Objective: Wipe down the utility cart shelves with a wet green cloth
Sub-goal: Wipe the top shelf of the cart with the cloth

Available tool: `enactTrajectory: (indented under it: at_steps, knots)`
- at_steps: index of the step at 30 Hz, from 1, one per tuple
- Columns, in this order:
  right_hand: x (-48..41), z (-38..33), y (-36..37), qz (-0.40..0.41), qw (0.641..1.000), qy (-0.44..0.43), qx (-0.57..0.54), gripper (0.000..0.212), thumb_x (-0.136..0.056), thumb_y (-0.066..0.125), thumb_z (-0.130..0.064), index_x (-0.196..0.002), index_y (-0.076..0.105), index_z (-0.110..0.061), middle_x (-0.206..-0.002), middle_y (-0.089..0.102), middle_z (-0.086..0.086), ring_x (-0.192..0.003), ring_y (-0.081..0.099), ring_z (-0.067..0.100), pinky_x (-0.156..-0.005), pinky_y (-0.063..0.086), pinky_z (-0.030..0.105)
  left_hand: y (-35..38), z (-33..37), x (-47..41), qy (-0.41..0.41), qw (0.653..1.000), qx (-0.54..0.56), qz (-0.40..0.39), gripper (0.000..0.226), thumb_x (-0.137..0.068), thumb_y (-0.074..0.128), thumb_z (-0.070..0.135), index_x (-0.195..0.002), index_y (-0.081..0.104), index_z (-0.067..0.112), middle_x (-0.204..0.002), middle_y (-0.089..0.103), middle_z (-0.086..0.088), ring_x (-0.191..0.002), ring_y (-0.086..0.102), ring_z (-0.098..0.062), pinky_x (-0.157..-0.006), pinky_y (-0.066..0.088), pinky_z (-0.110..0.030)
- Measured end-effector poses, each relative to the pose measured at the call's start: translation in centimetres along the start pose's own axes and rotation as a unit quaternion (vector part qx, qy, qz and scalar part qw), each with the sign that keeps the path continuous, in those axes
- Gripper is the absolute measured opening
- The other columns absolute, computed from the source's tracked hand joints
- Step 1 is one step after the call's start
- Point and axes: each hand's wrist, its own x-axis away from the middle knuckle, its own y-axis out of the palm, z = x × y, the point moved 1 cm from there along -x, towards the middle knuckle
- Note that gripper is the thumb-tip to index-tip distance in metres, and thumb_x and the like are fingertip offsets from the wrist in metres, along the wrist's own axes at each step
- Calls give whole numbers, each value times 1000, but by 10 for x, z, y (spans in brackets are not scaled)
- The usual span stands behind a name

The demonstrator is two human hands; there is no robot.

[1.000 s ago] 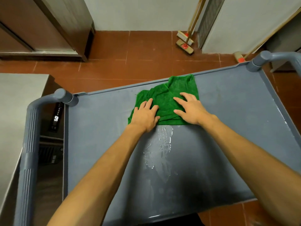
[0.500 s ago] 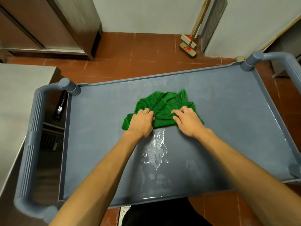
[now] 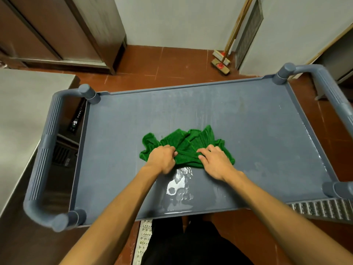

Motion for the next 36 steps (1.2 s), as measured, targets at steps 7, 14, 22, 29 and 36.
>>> enactTrajectory:
  at_steps: [7, 14, 22, 29, 36]
  knots:
    - [29, -7, 10, -26, 1000, -9, -5, 41, -104, 34, -36, -140, 49, -24, -125, 52, 7, -119, 45, 26, -102, 39, 39, 13, 5, 33, -31, 999, 3, -31, 32, -106, 37, 29, -100, 61, 8, -110, 69, -18, -102, 63, -38, -83, 47, -39]
    - [56, -18, 18, -48, 999, -4, -4, 41, -102, 35, -35, -139, 49, -24, -125, 53, 6, -119, 46, 25, -96, 43, 39, 24, 10, 56, -51, 995, -9, -80, 37, -105, 35, 32, -105, 64, 9, -112, 68, -20, -104, 63, -39, -88, 48, -40]
    - [82, -27, 26, -69, 997, 6, 25, 40, -101, 33, -36, -136, 47, -24, -122, 59, 7, -106, 59, 31, -87, 48, 40, 34, 11, 81, -88, 986, 75, -122, 31, -107, 35, 32, -92, 55, 12, -109, 67, -19, -102, 61, -35, -87, 45, -38]
    - [83, -33, 23, -99, 994, 30, -30, 36, -98, 41, -26, -131, 51, -17, -113, 66, 8, -97, 58, 26, -75, 39, 32, 37, 16, 89, -150, 964, 176, -129, 28, -106, 39, 29, -89, 52, 11, -114, 65, -20, -109, 59, -34, -91, 44, -35]
    - [82, -40, 25, -113, 984, 82, -112, 39, -96, 44, -19, -135, 50, -14, -126, 62, 9, -108, 57, 25, -81, 40, 28, 52, 19, 89, -237, 926, 280, -83, 38, -104, 44, 27, -69, 45, 14, -72, 52, -2, -76, 53, -23, -65, 36, -29]
